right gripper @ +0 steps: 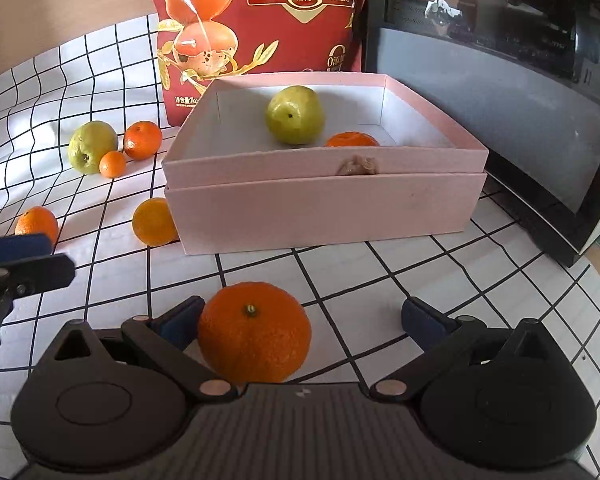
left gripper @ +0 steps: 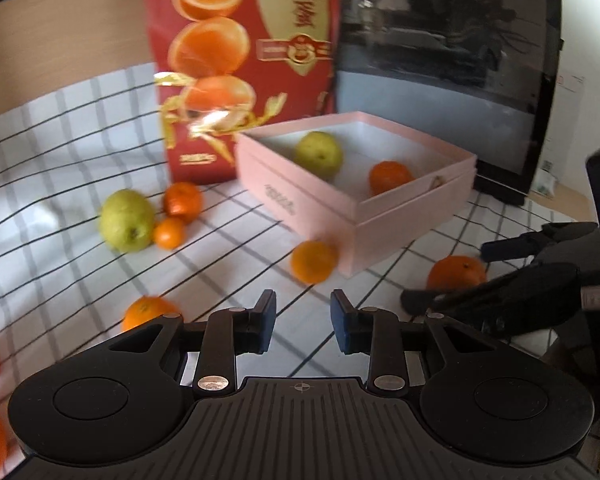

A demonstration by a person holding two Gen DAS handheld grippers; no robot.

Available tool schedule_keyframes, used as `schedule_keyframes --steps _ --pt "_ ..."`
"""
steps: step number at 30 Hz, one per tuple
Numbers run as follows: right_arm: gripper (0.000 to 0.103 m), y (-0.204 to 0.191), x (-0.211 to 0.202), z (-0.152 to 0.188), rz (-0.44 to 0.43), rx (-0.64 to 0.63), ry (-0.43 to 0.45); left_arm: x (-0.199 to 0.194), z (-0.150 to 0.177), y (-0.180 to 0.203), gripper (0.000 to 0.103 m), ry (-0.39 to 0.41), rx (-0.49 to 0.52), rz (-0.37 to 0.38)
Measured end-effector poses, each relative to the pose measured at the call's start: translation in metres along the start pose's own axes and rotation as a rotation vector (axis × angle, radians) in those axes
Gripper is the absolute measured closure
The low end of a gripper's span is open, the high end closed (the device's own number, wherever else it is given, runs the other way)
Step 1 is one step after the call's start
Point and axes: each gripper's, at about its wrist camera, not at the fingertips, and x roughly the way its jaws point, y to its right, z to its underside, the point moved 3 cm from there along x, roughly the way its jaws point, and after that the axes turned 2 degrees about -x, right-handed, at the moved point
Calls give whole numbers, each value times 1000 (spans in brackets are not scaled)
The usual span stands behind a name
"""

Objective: Organize fruits
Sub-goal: 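Grasp a mandarin with the right gripper while the left gripper grasps another mandarin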

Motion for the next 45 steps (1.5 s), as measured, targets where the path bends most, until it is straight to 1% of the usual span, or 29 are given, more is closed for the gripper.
schedule_keyframes --steps 3,5,7,10,13,17,19,23,26,30,32,35,38,40,42,45 --pt "0 0 0 0 -3 1 1 25 -12 2 69 -78 58 47" --pt "0 0 -1 1 -3 1 1 40 -15 1 68 -113 76 53" --pt "0 -1 -1 1 -2 2 1 49 -17 -3 68 -126 64 33" --pt "0 -1 -1 1 -1 1 0 55 -19 -6 67 -150 30 44" --pt "0 -1 -1 1 -2 2 0 60 -22 -1 67 -169 49 60" --pt "0 -1 0 1 -3 -2 -3 60 -31 3 67 -159 54 57" --pt "0 -1 -1 1 -13 -12 -8 65 -34 3 64 -162 48 46" --pt "0 -1 -3 3 -22 -21 -7 84 -37 -2 64 -210 21 -5" --pt "0 -1 -2 2 -30 -27 -5 88 -39 -7 65 -215 -25 -9" --pt "0 -1 -2 2 -30 -26 -5 80 -36 -13 65 -225 -62 -18" --pt "0 -1 -2 2 -30 -26 -6 70 -30 -14 65 -224 -84 -27" --pt "0 -1 -2 2 -34 -29 -10 44 -16 -15 66 -210 -146 -21" --pt "0 -2 -2 2 -44 -40 -18 15 2 -9 66 -203 -196 -10" --pt "0 -3 -4 3 -66 -62 -23 -1 14 -4 66 -197 -226 4" --pt "0 -4 -8 7 -88 -84 -26 -14 25 3 66 -197 -252 11" --pt "1 -4 -14 10 -107 -97 -39 -21 33 11 66 -195 -273 27"
